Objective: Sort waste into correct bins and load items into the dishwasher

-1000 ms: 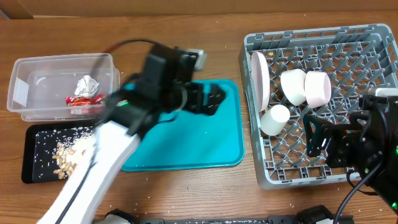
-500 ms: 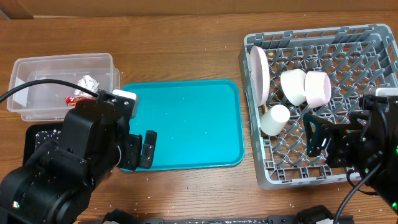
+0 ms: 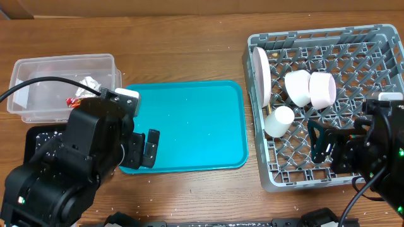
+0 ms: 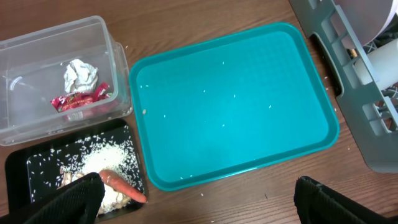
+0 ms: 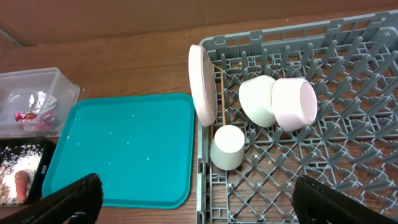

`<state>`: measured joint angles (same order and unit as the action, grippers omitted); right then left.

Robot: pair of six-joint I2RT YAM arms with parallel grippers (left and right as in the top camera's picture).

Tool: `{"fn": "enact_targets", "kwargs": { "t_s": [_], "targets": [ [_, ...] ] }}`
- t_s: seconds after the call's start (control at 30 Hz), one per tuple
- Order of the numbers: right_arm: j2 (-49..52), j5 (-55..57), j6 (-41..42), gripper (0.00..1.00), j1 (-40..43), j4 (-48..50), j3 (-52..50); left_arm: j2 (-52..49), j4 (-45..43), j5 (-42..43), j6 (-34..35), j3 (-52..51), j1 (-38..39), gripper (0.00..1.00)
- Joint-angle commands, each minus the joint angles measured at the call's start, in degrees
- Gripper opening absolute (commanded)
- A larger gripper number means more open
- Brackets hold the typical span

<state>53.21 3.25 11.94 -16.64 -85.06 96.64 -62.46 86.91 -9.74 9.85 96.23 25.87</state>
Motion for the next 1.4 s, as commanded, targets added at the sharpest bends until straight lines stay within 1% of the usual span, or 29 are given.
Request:
{"fn": "enact_targets", "kwargs": {
  "t_s": [0.0,0.1,0.17,0.23,0.33,0.4,0.5,0.57,0.8,1.07,1.23,1.37],
  "targets": [
    [-0.11,-0.15,0.04,1.00,-0.15,-1.95,0.17,-0.39,-0.15,-1.18,-1.29,0.39,-0.07,1.00],
    [-0.13,0.70,-0.61,1.00,-0.15,-3.69,-0.31,-0.68,-0.15,-1.18,-1.29,0.37,-0.07,1.00],
    [-1.16,0.68,-1.33,1.00,-0.15,-0.35,-2.14,-0.87,-0.15,-1.18,-1.29,0.37,-0.07,1.00],
    [-2.91,0.42,-1.46,1.00,-0.15,6.54,-5.40,-1.20,-0.15,-1.18,-1.29,0.37,-0.07,1.00],
    [-6.97,-2.54,-1.46,1.00,-0.15,19.50,-13.35,-1.57,-0.15,-1.18,-1.29,0.37,-0.07,1.00],
    [-10.45,-4.52,-1.46,1.00,-0.15,29.27,-21.31,-1.86,-0.15,-1.18,-1.29,0.35,-0.07,1.00],
    [-16.24,-5.29,-1.42,1.00,-0.17,40.09,-34.16,-2.27,-0.15,-1.18,-1.29,0.35,-0.07,1.00],
    [-19.63,-6.08,-1.38,1.00,-0.17,42.58,-40.17,-2.62,-0.15,-1.18,-1.29,0.35,-0.07,1.00],
    [-33.68,-4.94,-1.46,1.00,-0.15,44.83,-57.46,-3.69,-0.15,-1.18,-1.29,0.35,-0.07,1.00],
    [-47.43,-4.24,-1.44,1.00,-0.15,55.30,-76.74,-5.18,-0.17,-1.18,-1.29,0.35,-0.07,1.00],
    [-53.18,-4.46,-1.42,1.00,-0.15,62.73,-85.59,-6.19,-0.17,-1.18,-1.29,0.35,-0.07,1.00],
    [-53.05,-4.42,-1.42,1.00,-0.22,69.59,-90.68,-7.19,-0.17,-1.18,-1.29,0.35,-0.07,1.00]
  ]
}}
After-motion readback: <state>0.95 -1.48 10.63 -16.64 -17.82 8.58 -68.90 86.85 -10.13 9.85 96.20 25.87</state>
